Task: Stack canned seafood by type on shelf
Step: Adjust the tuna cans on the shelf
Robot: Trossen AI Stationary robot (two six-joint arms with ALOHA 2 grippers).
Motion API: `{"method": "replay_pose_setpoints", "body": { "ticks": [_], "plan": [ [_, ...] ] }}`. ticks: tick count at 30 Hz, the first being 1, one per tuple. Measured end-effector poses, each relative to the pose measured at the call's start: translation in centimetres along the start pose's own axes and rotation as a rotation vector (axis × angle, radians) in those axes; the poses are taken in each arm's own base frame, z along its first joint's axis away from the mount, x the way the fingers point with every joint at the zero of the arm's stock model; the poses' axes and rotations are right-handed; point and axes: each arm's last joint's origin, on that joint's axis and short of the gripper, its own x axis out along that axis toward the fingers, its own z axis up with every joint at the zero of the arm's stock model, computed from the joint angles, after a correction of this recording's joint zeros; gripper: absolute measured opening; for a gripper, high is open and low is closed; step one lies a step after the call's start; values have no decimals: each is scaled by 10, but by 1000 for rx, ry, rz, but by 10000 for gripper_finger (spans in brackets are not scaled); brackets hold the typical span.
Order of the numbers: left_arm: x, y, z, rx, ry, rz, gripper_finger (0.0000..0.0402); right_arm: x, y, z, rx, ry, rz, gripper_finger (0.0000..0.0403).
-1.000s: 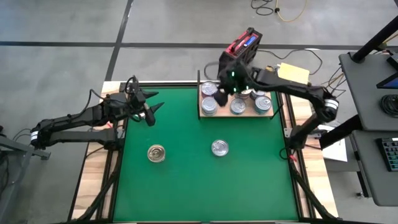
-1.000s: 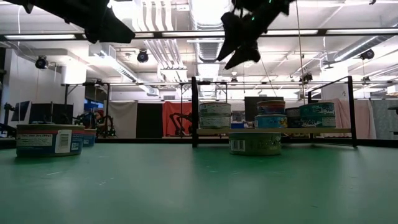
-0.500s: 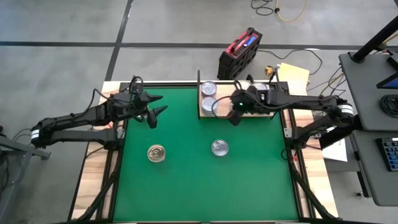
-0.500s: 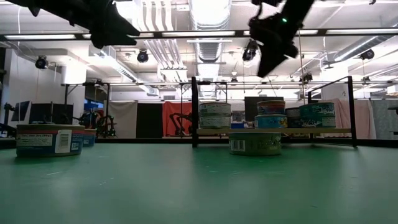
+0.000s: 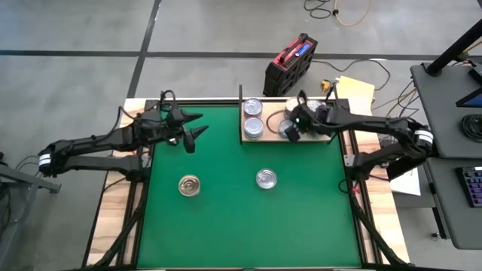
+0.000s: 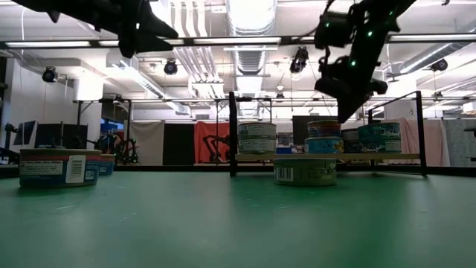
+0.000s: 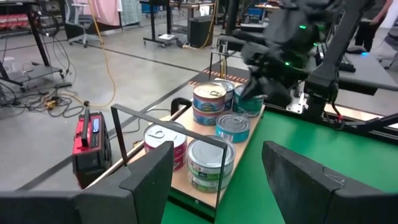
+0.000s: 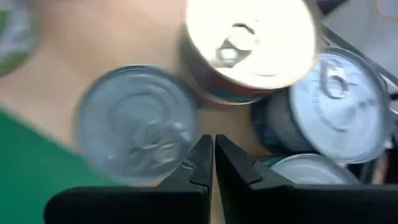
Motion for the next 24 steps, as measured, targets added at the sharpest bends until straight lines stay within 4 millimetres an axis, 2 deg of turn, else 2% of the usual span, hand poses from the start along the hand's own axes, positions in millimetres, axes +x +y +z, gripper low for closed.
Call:
{"method": "replay_pose_setpoints", "body": {
  "ticks": [7, 24],
  "plan": [
    [4, -1, -2, 0, 14, 1, 229, 13, -15, 18, 52, 29, -32, 9],
    [4, -1, -2, 19, 16, 1, 229, 30, -14, 27, 33, 27, -93, 9]
  ]
}}
